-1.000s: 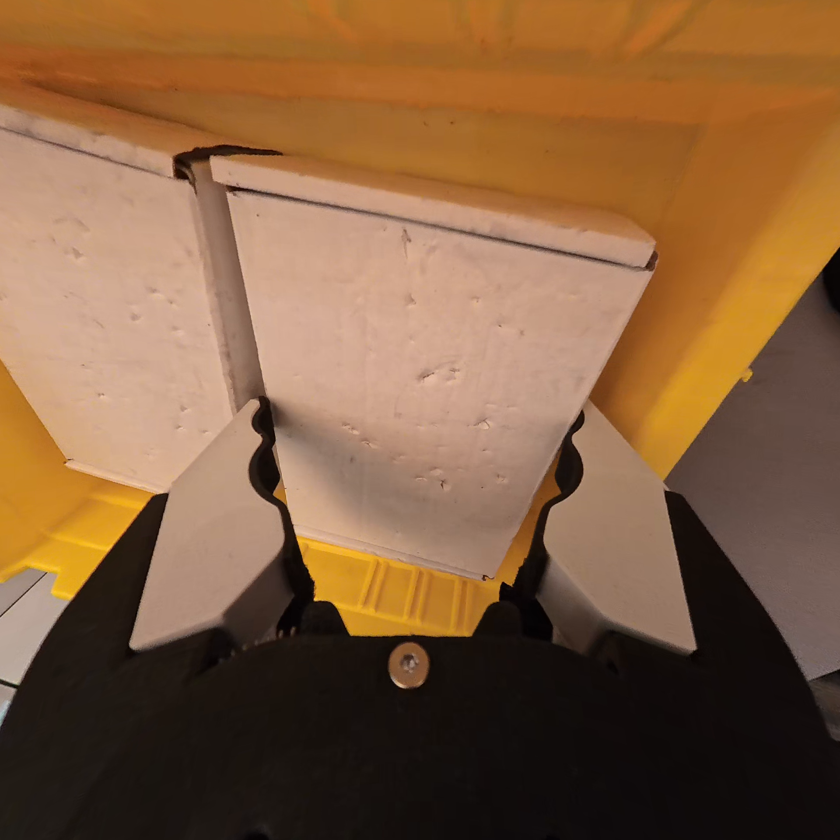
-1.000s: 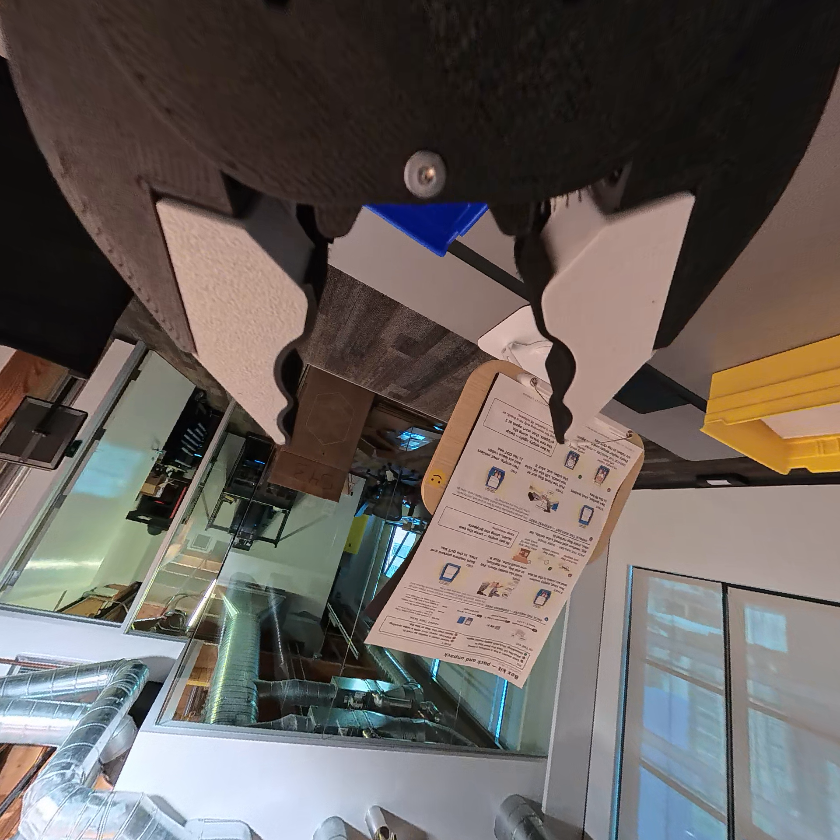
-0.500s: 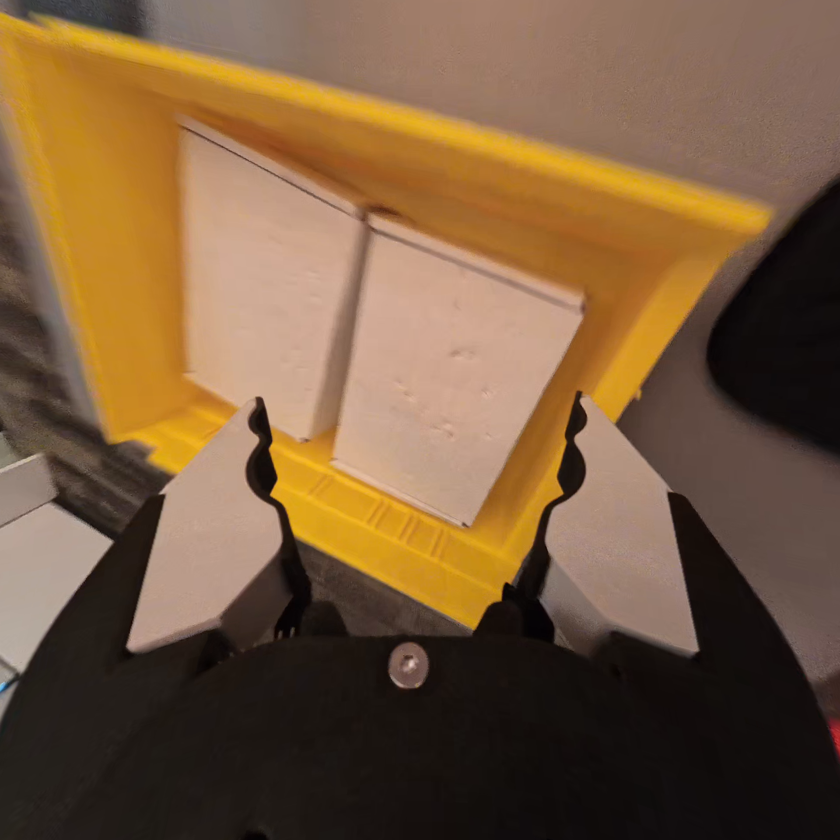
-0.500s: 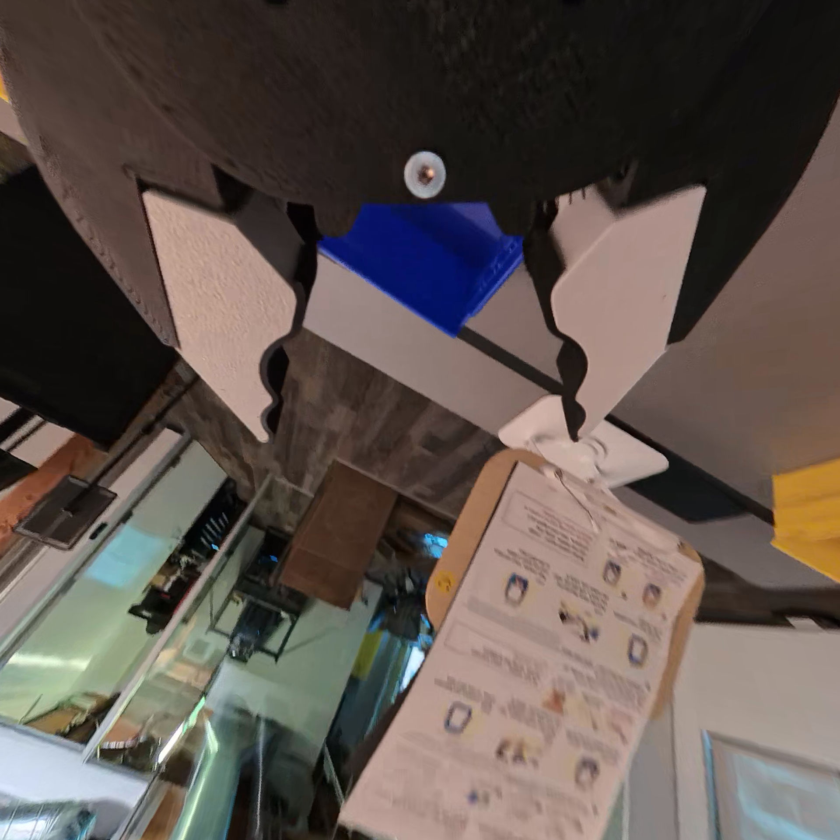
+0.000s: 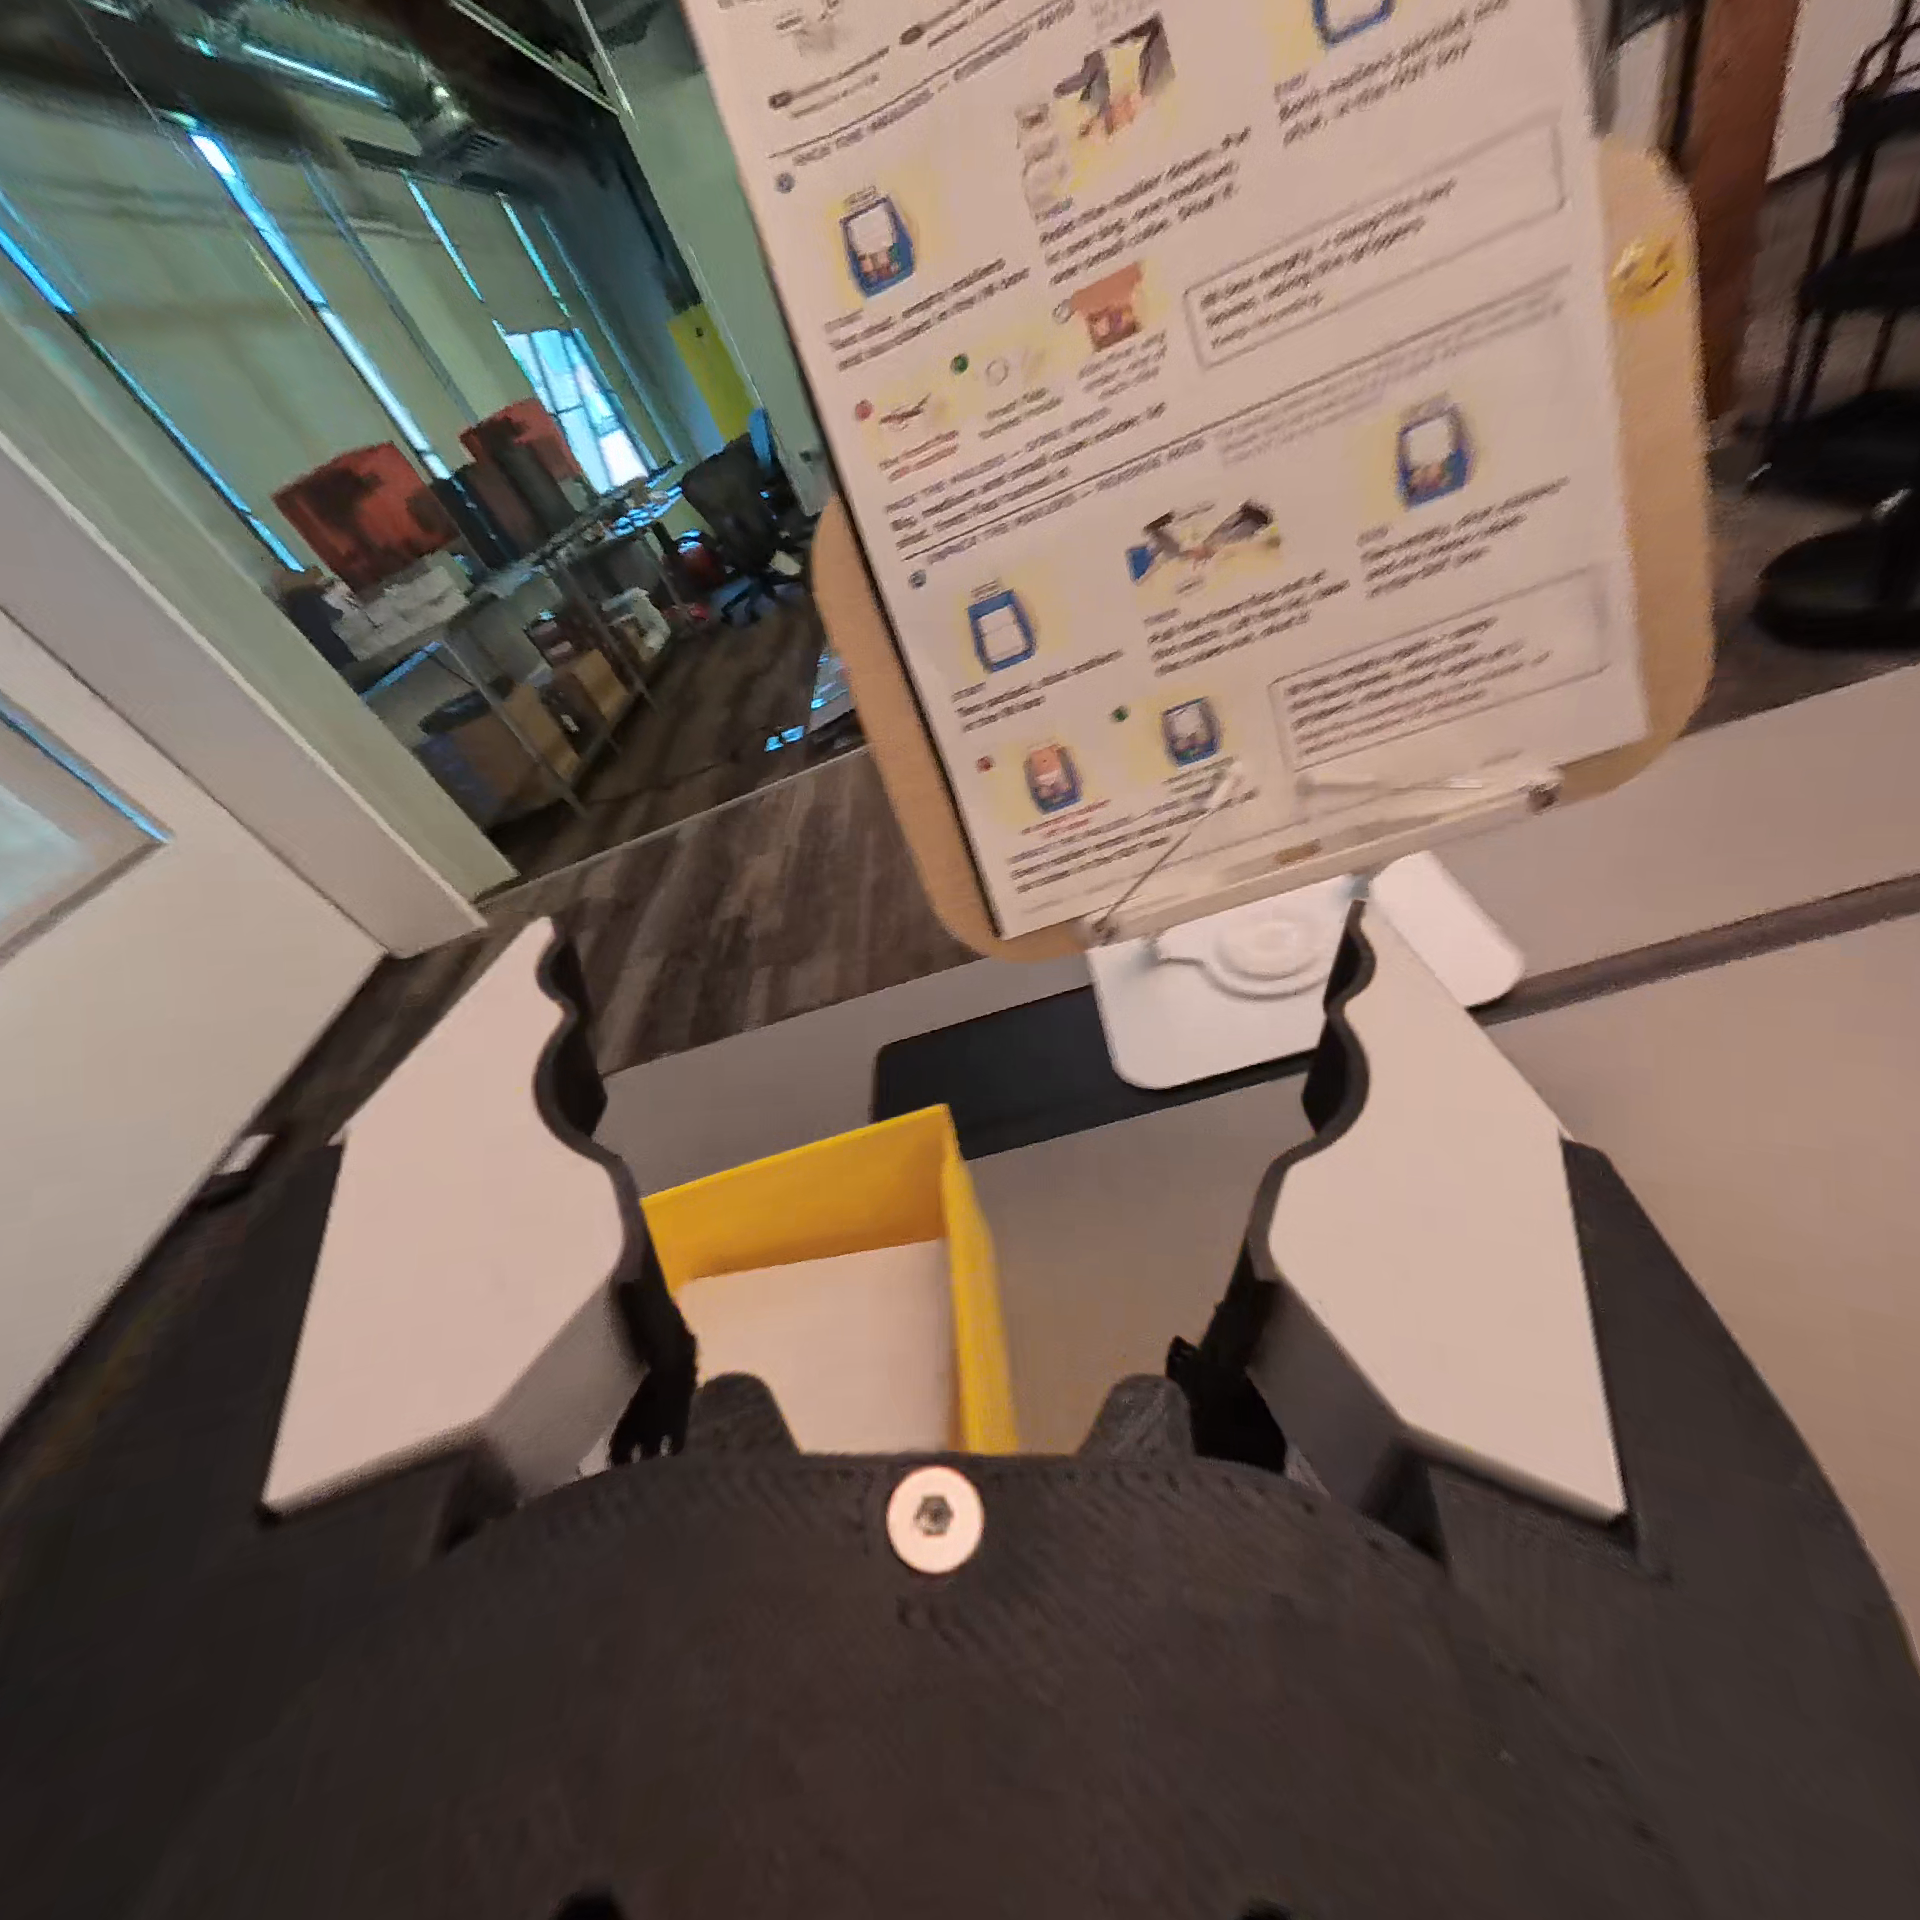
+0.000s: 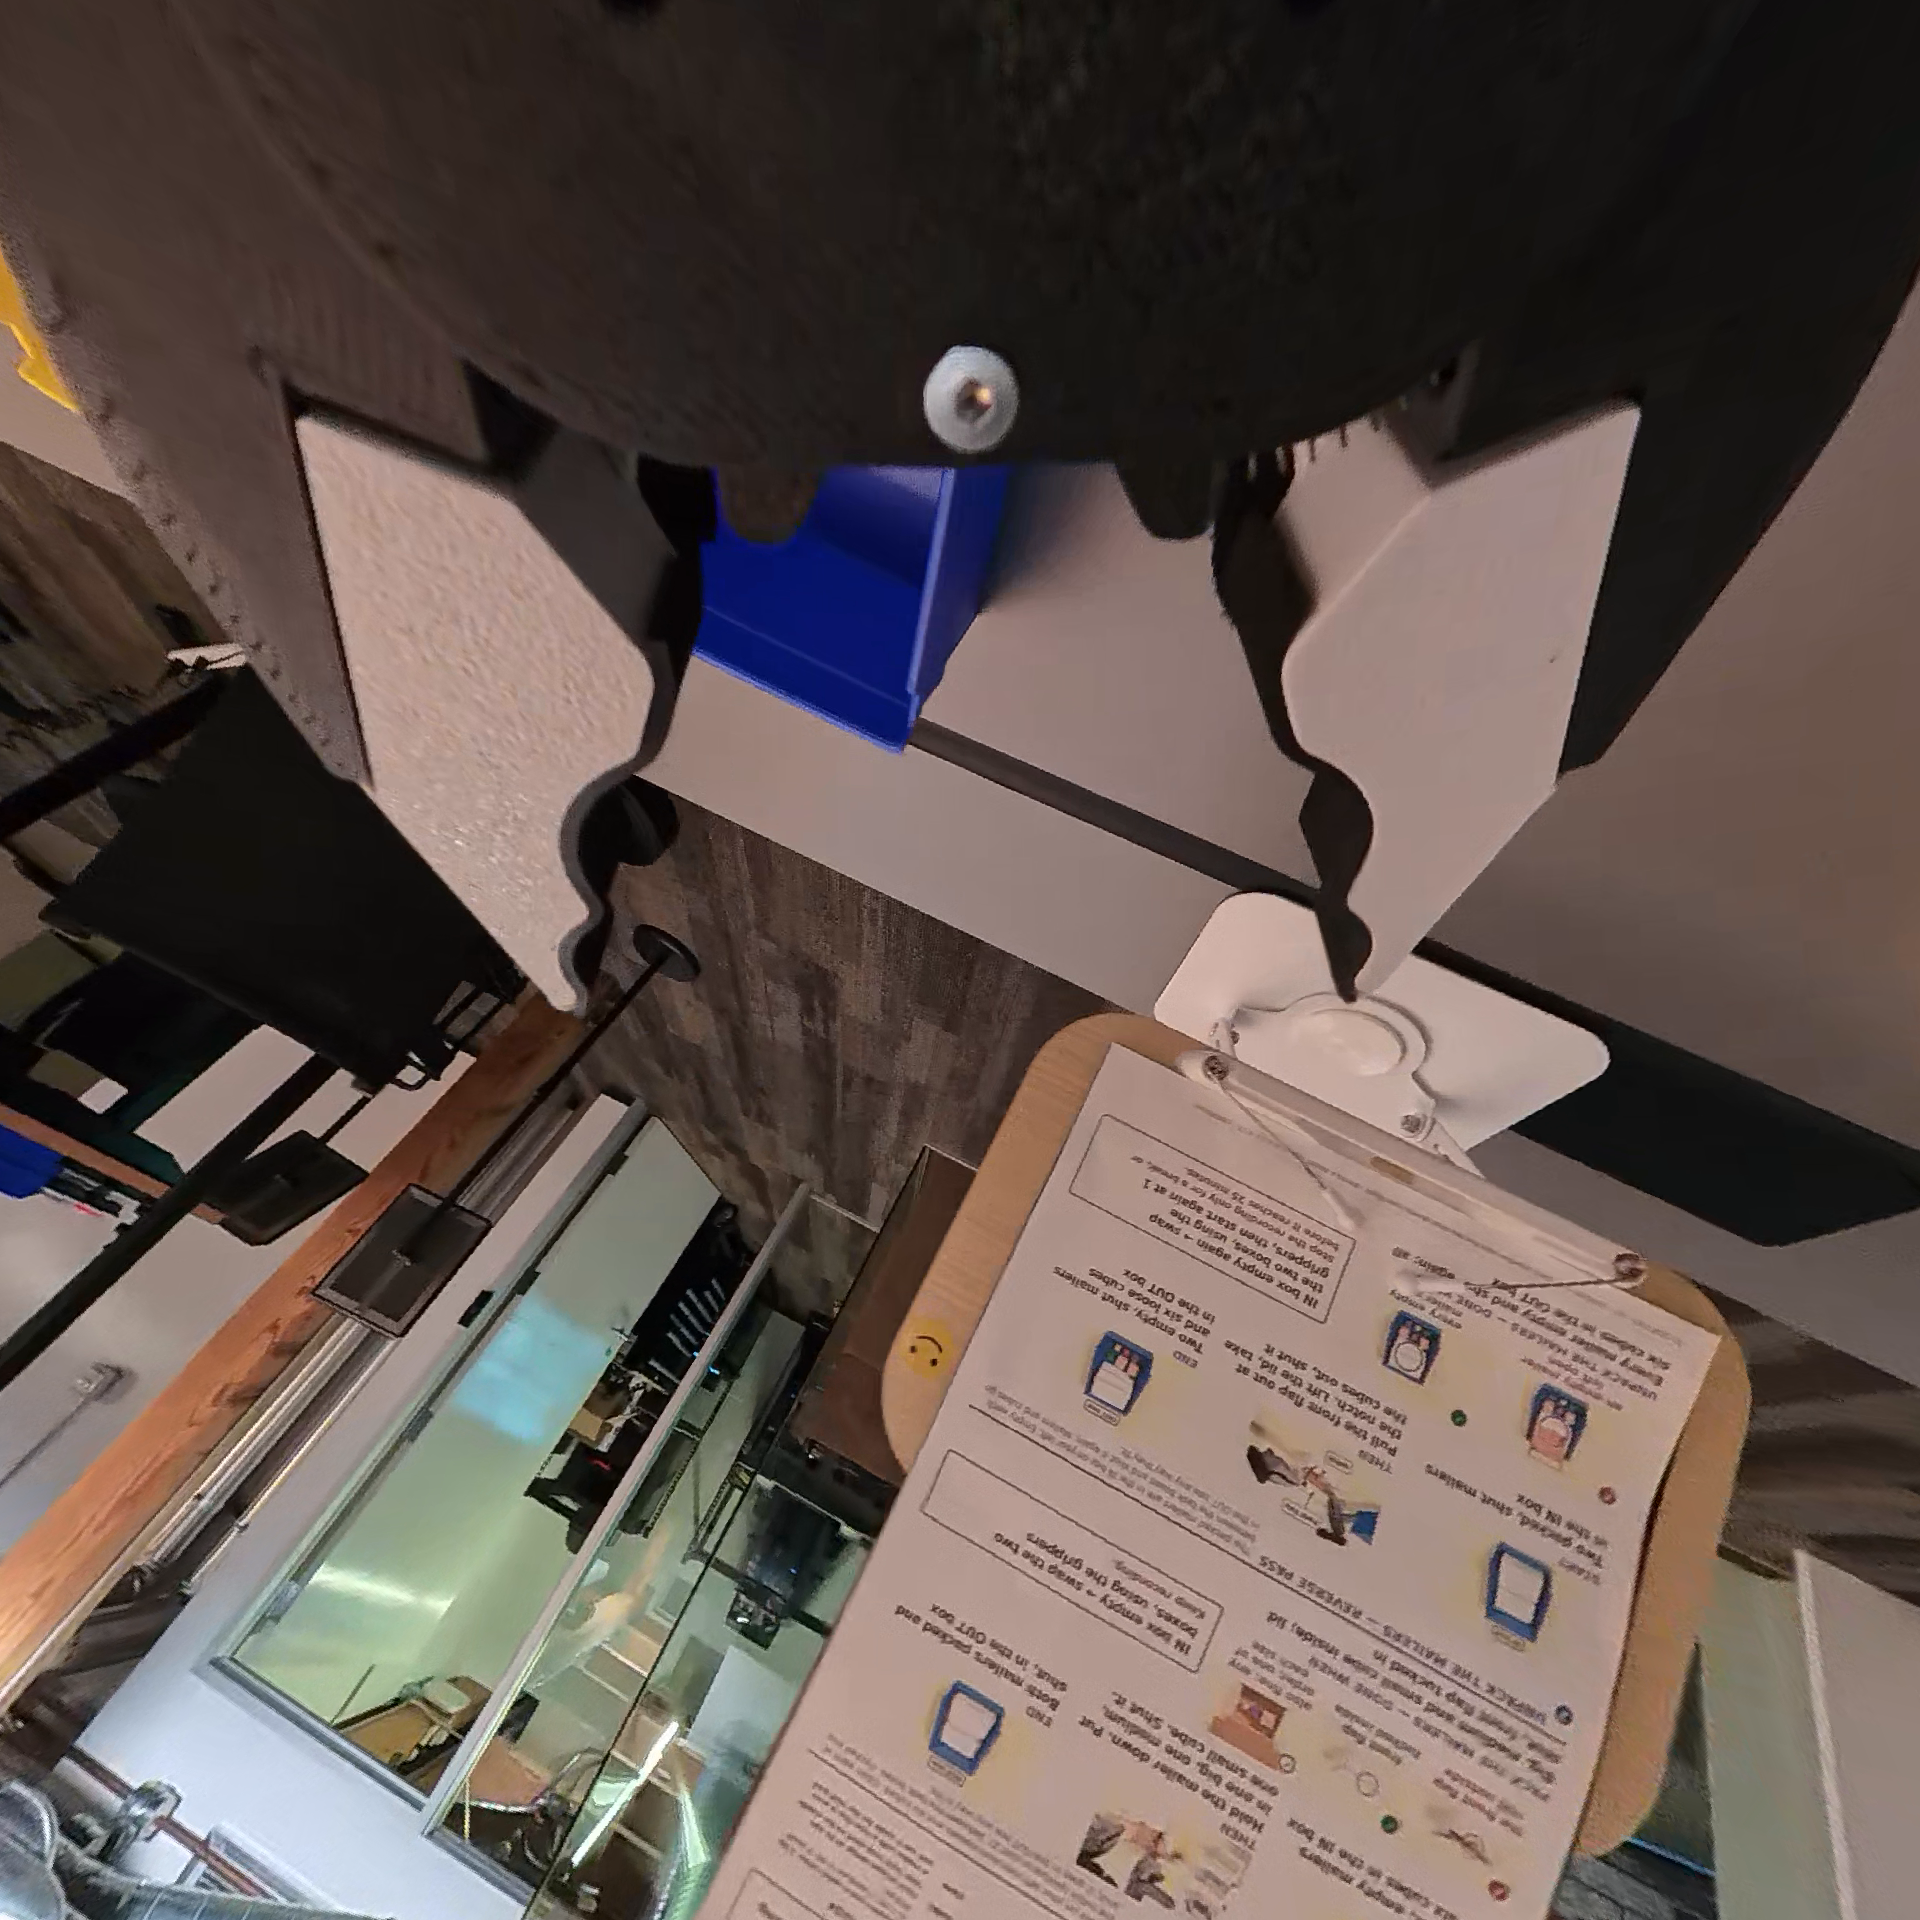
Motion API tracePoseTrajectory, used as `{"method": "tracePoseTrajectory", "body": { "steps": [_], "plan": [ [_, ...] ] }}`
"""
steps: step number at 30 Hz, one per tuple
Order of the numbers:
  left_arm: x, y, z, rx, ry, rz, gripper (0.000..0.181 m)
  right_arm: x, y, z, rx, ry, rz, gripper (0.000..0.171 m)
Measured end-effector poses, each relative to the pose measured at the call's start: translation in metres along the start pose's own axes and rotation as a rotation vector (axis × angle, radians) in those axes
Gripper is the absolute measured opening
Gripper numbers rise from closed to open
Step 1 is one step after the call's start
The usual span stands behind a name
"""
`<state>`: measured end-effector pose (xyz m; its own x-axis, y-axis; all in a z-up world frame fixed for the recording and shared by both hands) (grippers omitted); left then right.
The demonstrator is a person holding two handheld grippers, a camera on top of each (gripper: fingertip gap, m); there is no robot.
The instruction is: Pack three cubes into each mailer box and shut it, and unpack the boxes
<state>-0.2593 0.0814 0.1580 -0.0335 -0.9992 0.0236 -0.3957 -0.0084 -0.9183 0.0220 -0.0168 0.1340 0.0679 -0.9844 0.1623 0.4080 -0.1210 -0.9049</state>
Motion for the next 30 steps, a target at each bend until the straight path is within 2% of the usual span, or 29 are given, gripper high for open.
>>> {"method": "tracePoseTrajectory", "body": {
  "steps": [6,14,19,30],
  "plan": [
    [-0.002,-0.007,0.020,0.074,0.035,0.036,0.135,-0.003,0.001,-0.004,0.012,-0.015,-0.019,0.133],
    [-0.007,0.018,-0.017,0.206,0.009,0.072,0.131,-0.005,0.007,0.017,-0.035,0.006,0.023,0.130],
    [-0.009,0.027,-0.050,0.164,-0.216,0.090,0.127,-0.002,0.013,0.032,-0.052,0.022,0.000,0.126],
    [-0.014,0.035,-0.058,0.196,-0.244,0.061,0.124,0.001,0.021,0.044,-0.039,0.095,-0.061,0.123]
  ]
}}
Point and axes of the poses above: each gripper's, where its closed fingertips meet, x back along the fingers, y out of its underside, z = x × y across the jaws, the point moved 8 cm from there along x, back along the fingers, and after that the axes turned 14 degrees about -y, right-handed, at the moved point
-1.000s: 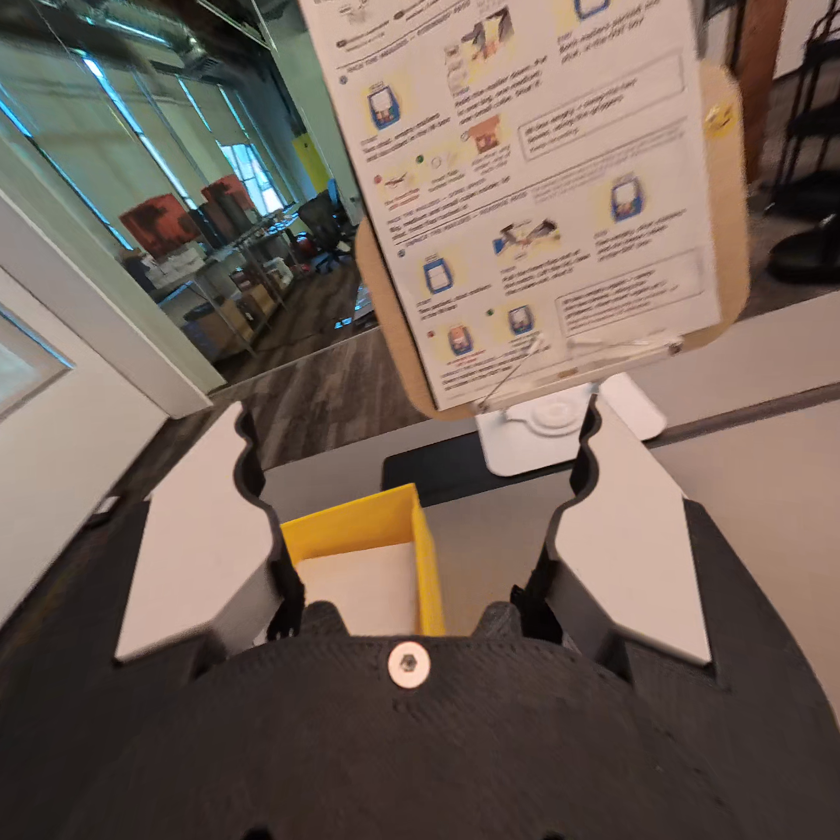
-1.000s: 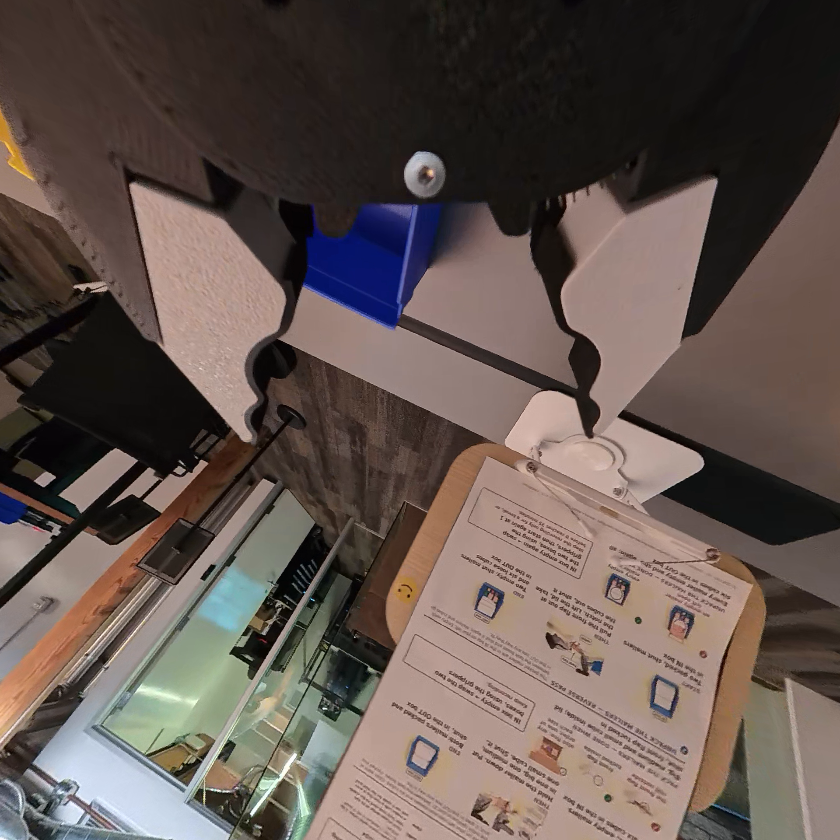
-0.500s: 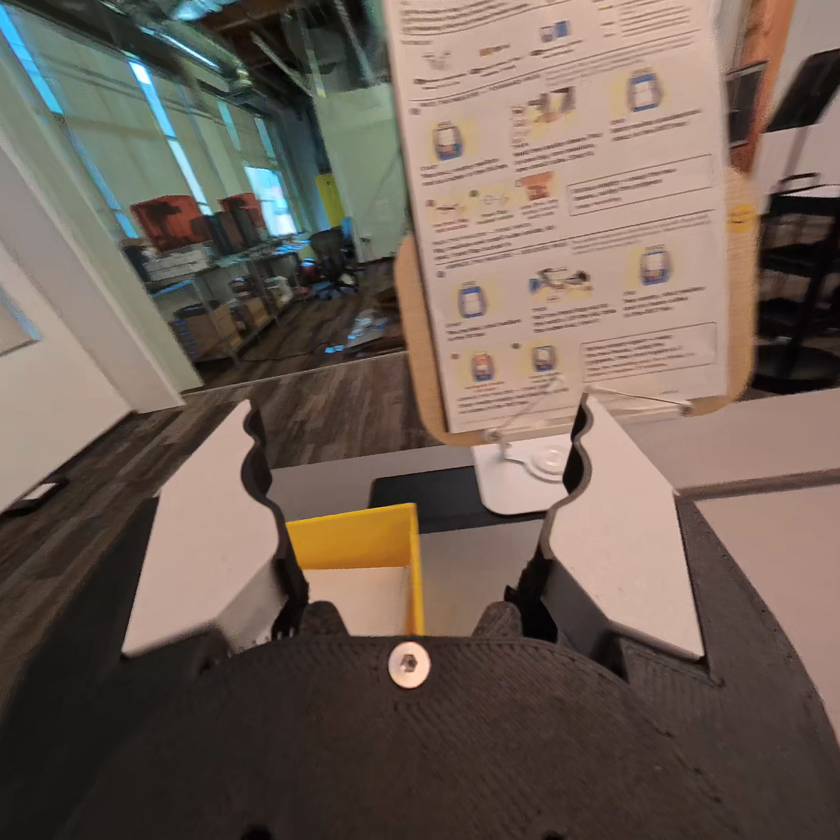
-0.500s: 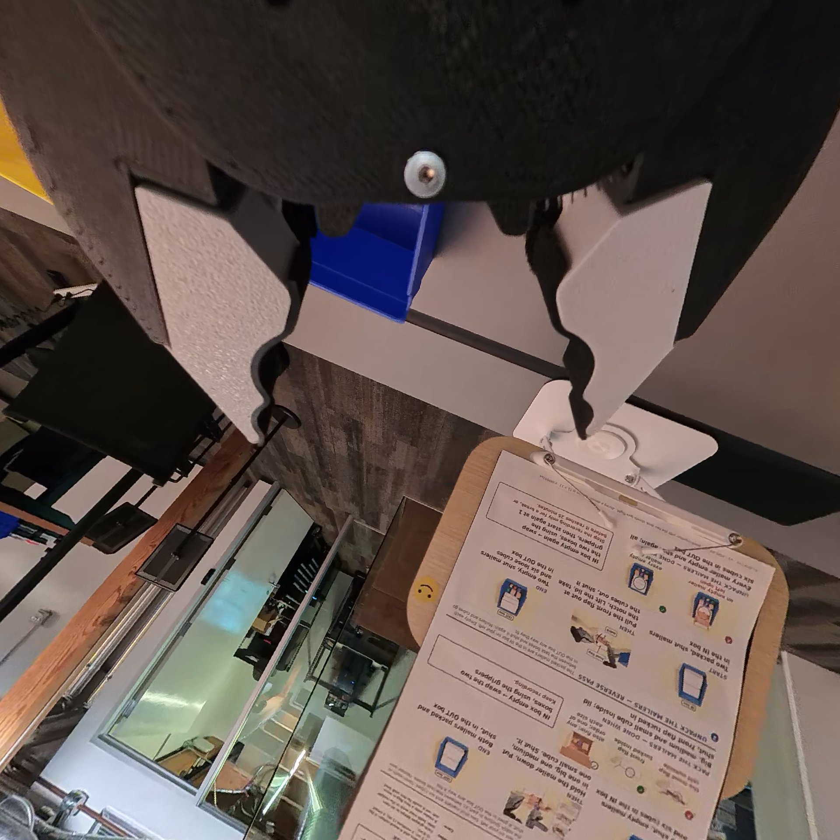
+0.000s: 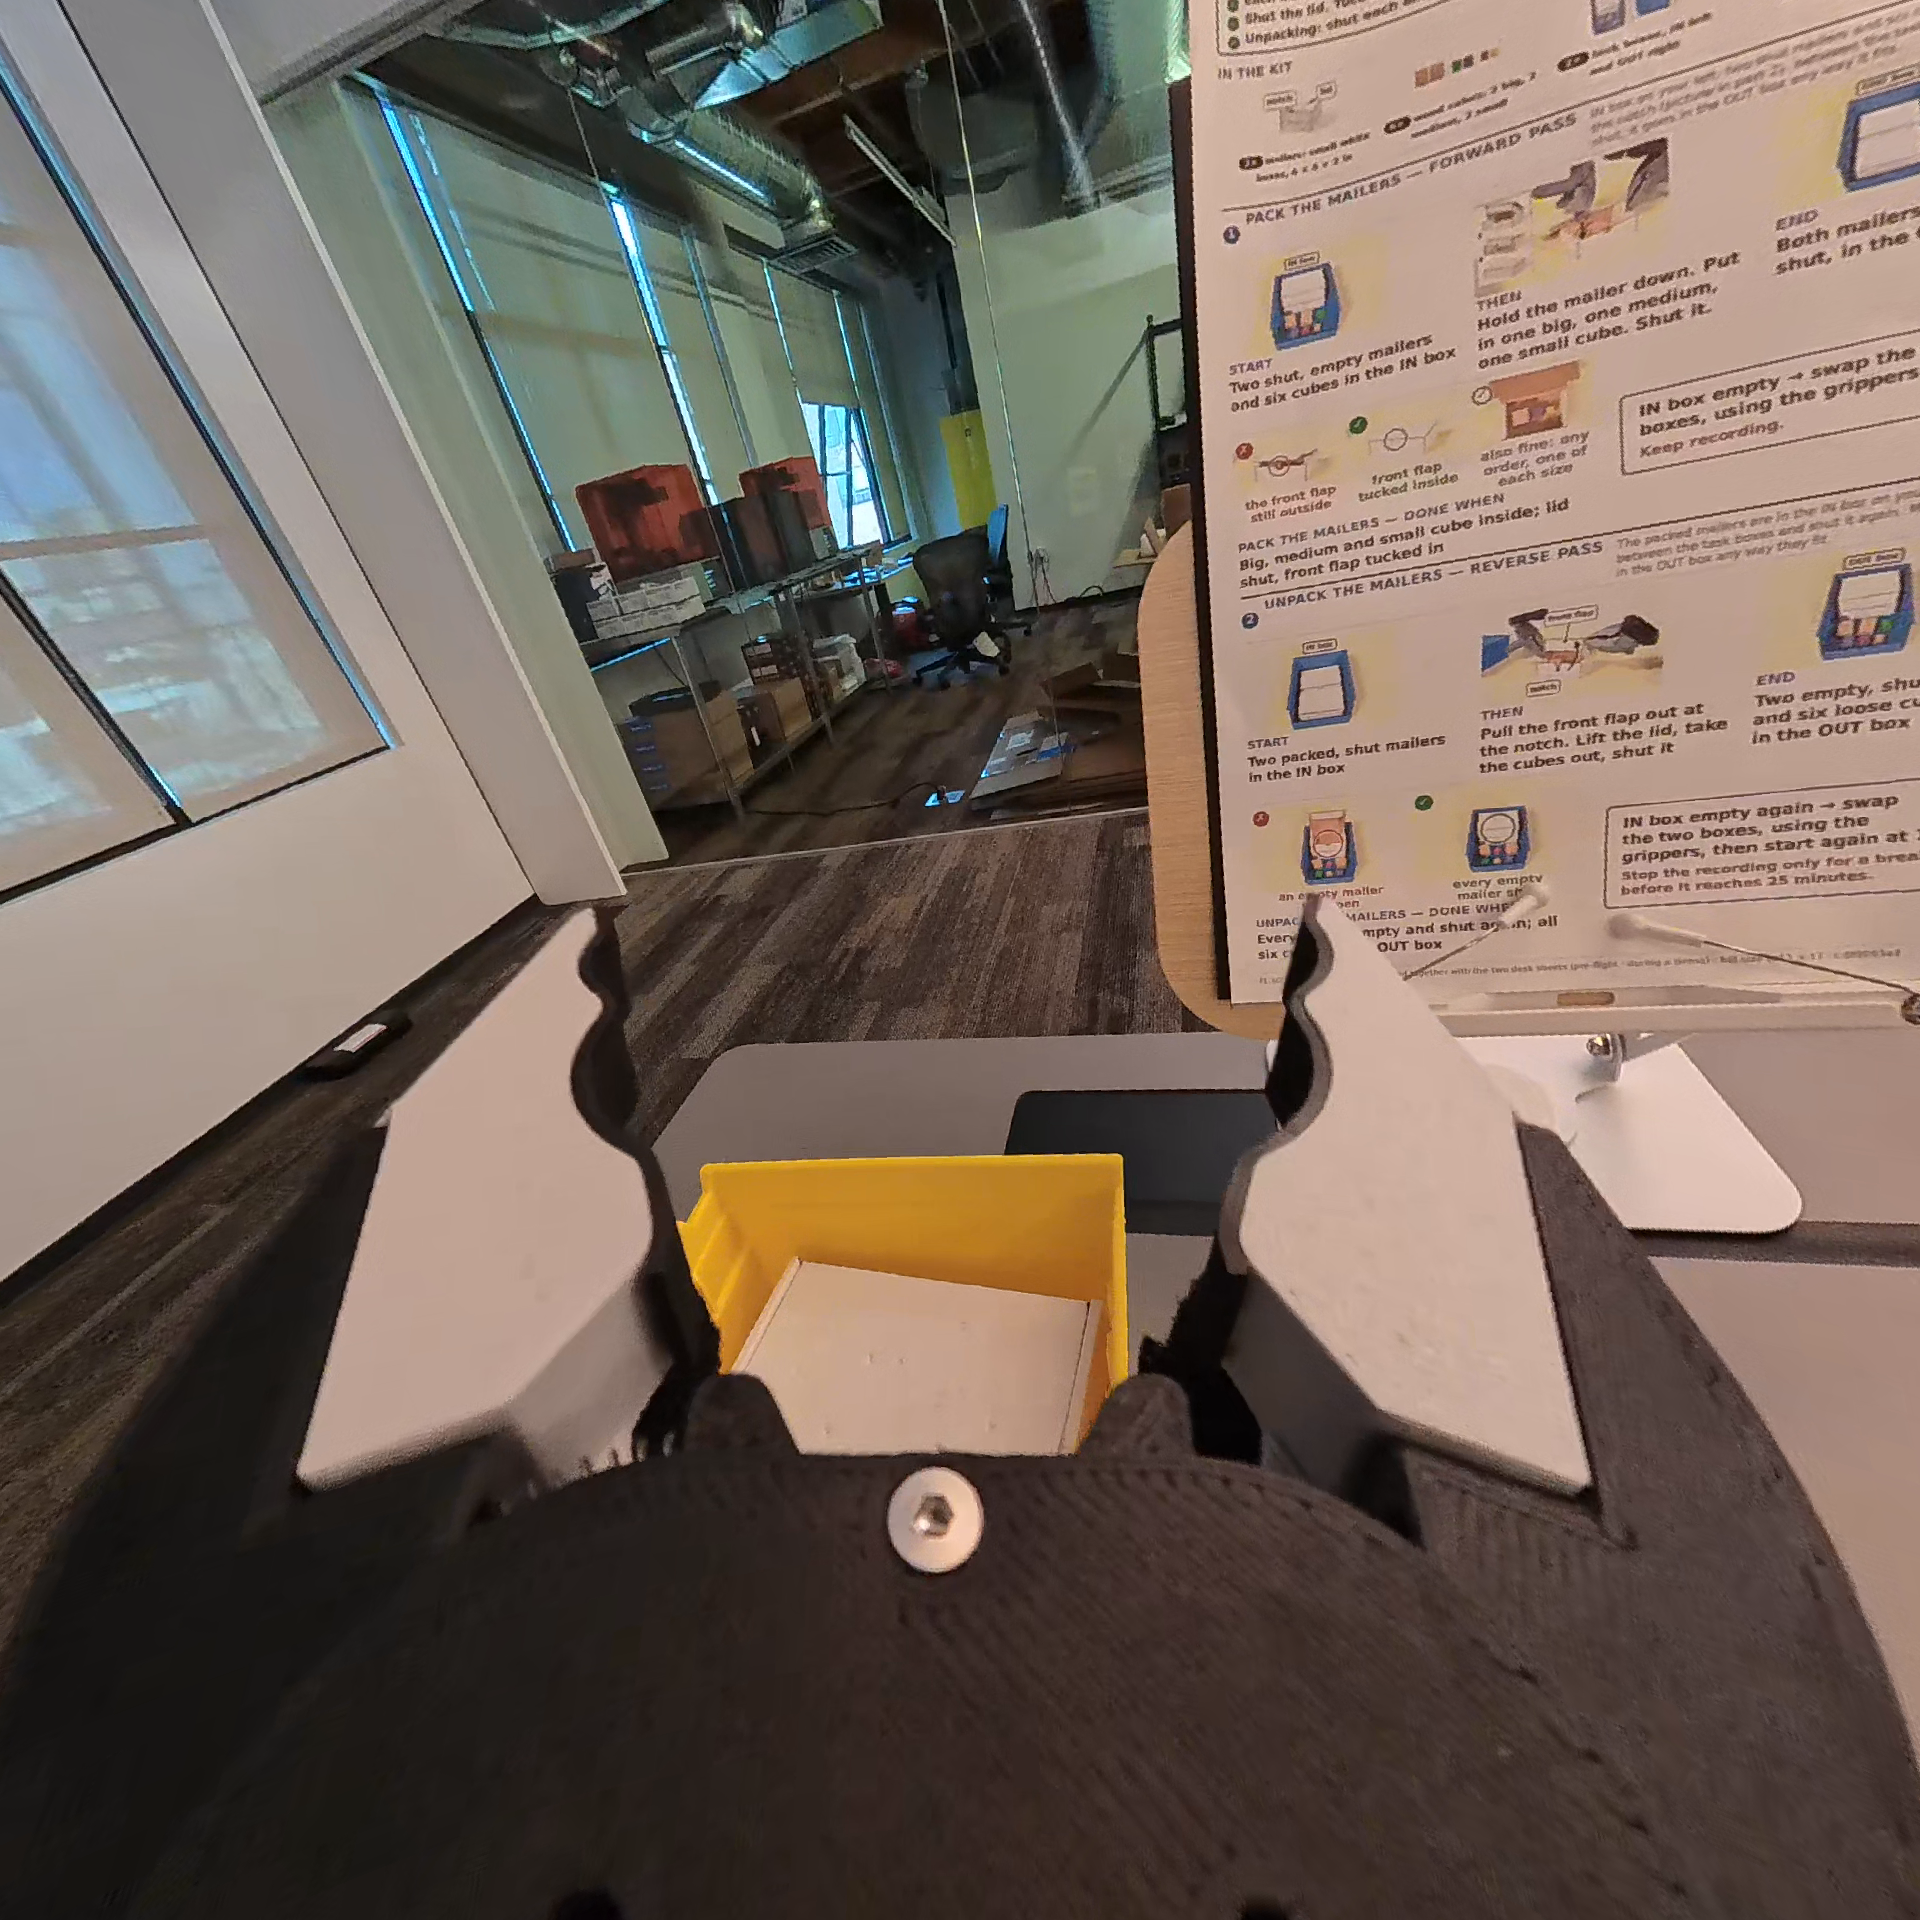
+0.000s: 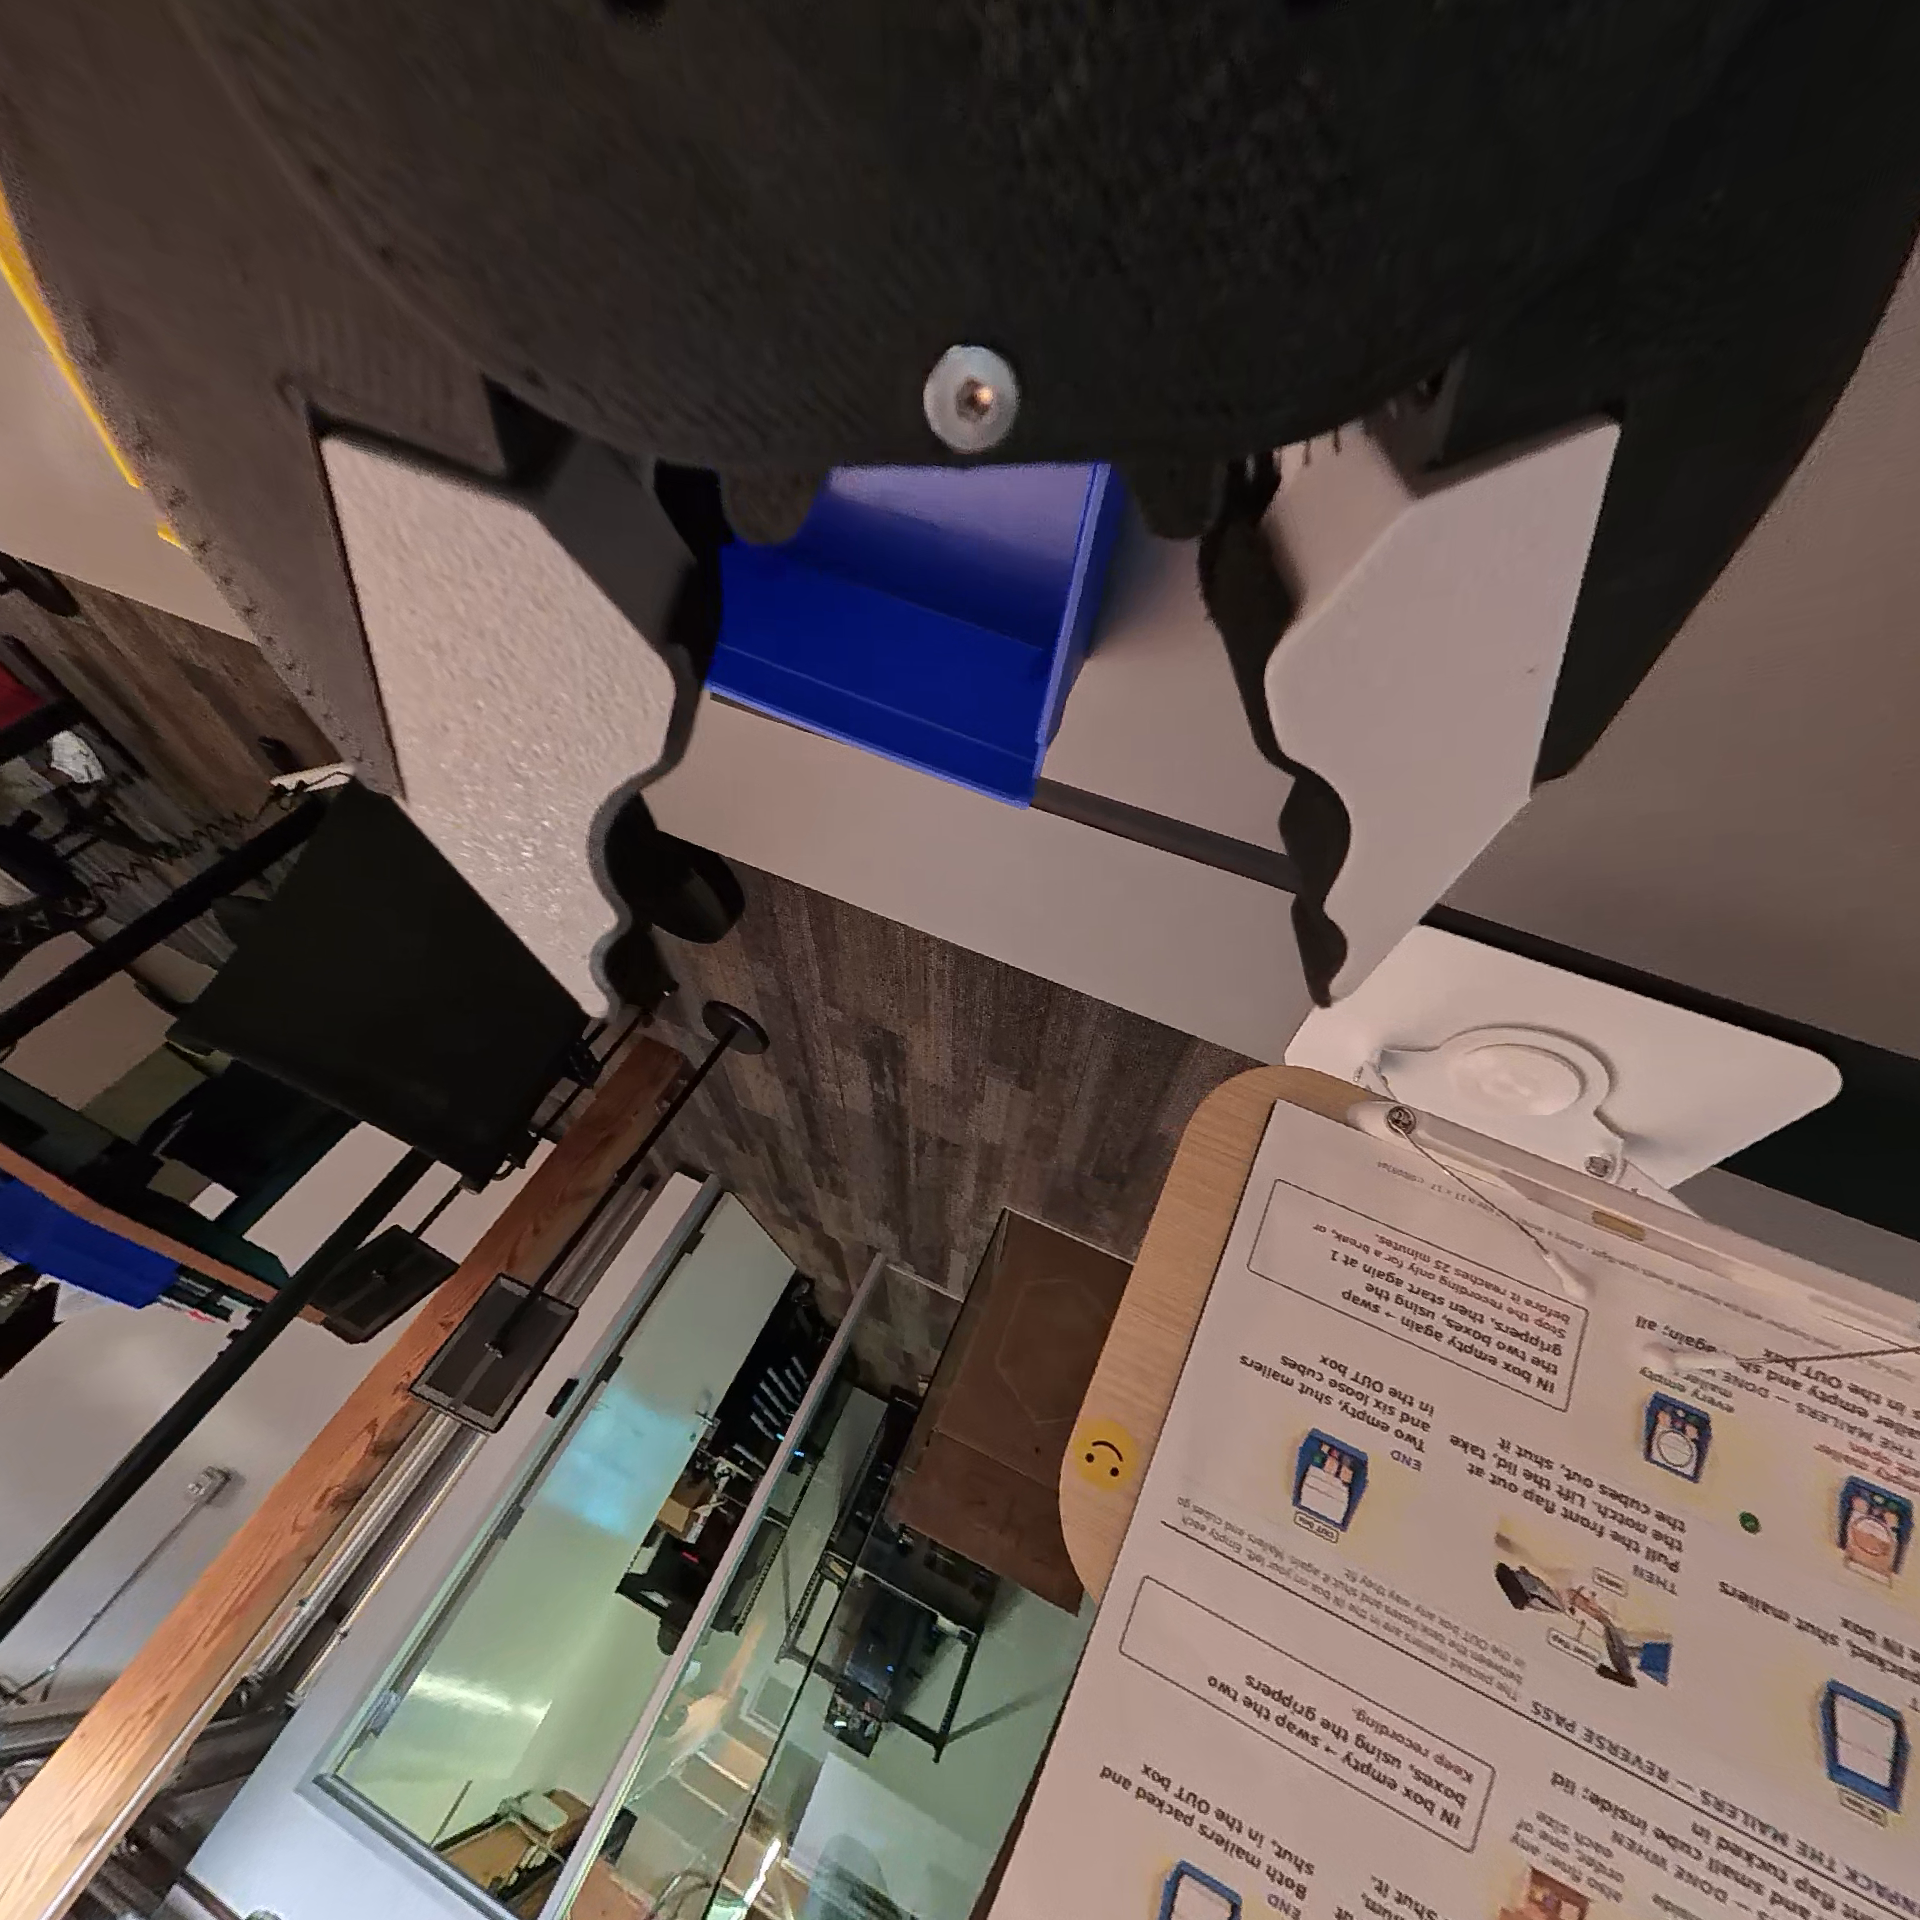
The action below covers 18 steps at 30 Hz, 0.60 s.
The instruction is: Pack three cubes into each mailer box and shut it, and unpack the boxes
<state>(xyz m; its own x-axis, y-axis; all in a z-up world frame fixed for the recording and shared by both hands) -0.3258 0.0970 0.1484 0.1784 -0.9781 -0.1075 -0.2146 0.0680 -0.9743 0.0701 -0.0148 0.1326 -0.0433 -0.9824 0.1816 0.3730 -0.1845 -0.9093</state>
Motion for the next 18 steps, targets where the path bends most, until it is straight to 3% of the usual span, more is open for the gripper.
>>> {"method": "tracePoseTrajectory", "body": {
  "steps": [10,18],
  "plan": [
    [0.005,-0.004,0.003,0.011,0.040,0.009,0.124,-0.002,0.003,0.004,0.027,0.035,-0.012,0.126],
    [0.012,-0.015,-0.010,0.213,0.215,0.031,0.121,0.012,0.002,0.029,-0.001,0.051,0.042,0.122]
  ]
}}
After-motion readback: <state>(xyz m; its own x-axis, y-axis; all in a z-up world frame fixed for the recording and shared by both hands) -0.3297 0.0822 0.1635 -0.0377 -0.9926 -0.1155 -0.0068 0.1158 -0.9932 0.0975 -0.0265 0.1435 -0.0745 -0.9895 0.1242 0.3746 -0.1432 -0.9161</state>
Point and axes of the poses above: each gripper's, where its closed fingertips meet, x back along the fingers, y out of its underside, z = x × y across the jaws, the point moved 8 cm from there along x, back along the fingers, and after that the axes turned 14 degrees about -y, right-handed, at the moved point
